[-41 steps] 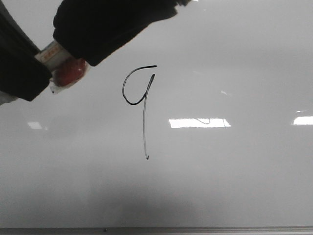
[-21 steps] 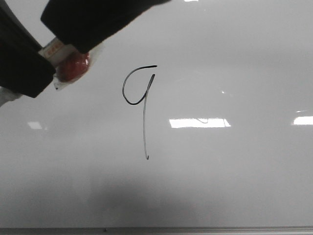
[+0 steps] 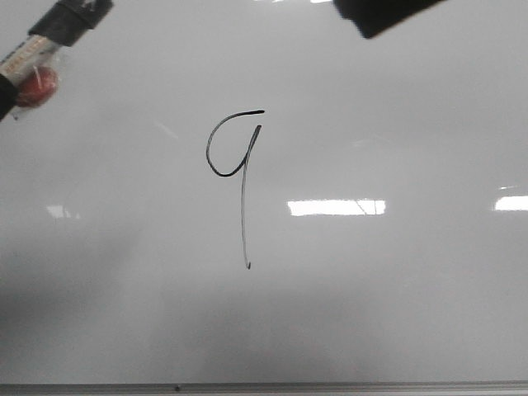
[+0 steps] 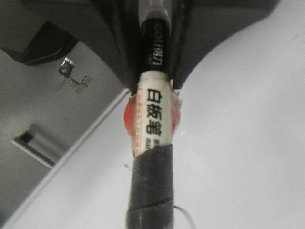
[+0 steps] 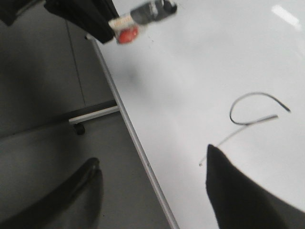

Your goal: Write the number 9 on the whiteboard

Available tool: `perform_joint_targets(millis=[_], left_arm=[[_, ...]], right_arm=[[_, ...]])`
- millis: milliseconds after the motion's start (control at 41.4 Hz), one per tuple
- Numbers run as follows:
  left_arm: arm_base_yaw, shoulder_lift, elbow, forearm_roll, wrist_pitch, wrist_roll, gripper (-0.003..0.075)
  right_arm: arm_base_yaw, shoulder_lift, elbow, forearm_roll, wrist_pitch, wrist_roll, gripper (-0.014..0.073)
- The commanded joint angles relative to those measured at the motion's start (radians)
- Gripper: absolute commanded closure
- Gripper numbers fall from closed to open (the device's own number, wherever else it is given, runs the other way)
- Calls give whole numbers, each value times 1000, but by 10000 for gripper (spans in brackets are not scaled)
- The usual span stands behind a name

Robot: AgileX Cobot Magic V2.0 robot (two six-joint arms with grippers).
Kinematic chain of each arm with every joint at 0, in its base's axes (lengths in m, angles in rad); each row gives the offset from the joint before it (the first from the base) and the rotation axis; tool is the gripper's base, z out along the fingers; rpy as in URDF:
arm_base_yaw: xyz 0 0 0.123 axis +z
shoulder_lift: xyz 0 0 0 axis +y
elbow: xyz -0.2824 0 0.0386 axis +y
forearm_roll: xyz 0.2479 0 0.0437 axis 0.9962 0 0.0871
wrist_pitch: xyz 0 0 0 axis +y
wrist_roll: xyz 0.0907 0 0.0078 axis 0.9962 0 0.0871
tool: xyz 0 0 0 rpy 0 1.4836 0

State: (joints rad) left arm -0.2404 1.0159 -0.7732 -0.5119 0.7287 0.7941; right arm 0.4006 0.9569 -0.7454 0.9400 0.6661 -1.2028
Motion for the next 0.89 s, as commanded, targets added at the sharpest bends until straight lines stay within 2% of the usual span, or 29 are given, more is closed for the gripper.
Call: perform_joint_targets(millis=[0, 121, 242, 411, 508, 628, 870], left_arm=[[79, -9, -36, -26, -75, -79, 739], [171, -9, -28, -26, -140, -149, 739], [239, -7, 12, -30, -245, -179, 739], [258, 54, 86, -59, -382, -178, 739], [258, 147, 97, -77, -510, -178, 739], [256, 279, 93, -178, -683, -178, 739], [196, 450, 73, -162, -805, -170, 736]], right_arm=[[-56, -97, 61, 46, -52, 63, 251], [-105, -210, 175, 46, -67, 95, 486], [-131, -307, 248, 46, -66, 95, 673], [-132, -374, 293, 45, -65, 92, 664], [-132, -374, 293, 45, -58, 92, 664], [-132, -374, 293, 45, -56, 92, 664], [-132, -374, 293, 45, -56, 92, 664]])
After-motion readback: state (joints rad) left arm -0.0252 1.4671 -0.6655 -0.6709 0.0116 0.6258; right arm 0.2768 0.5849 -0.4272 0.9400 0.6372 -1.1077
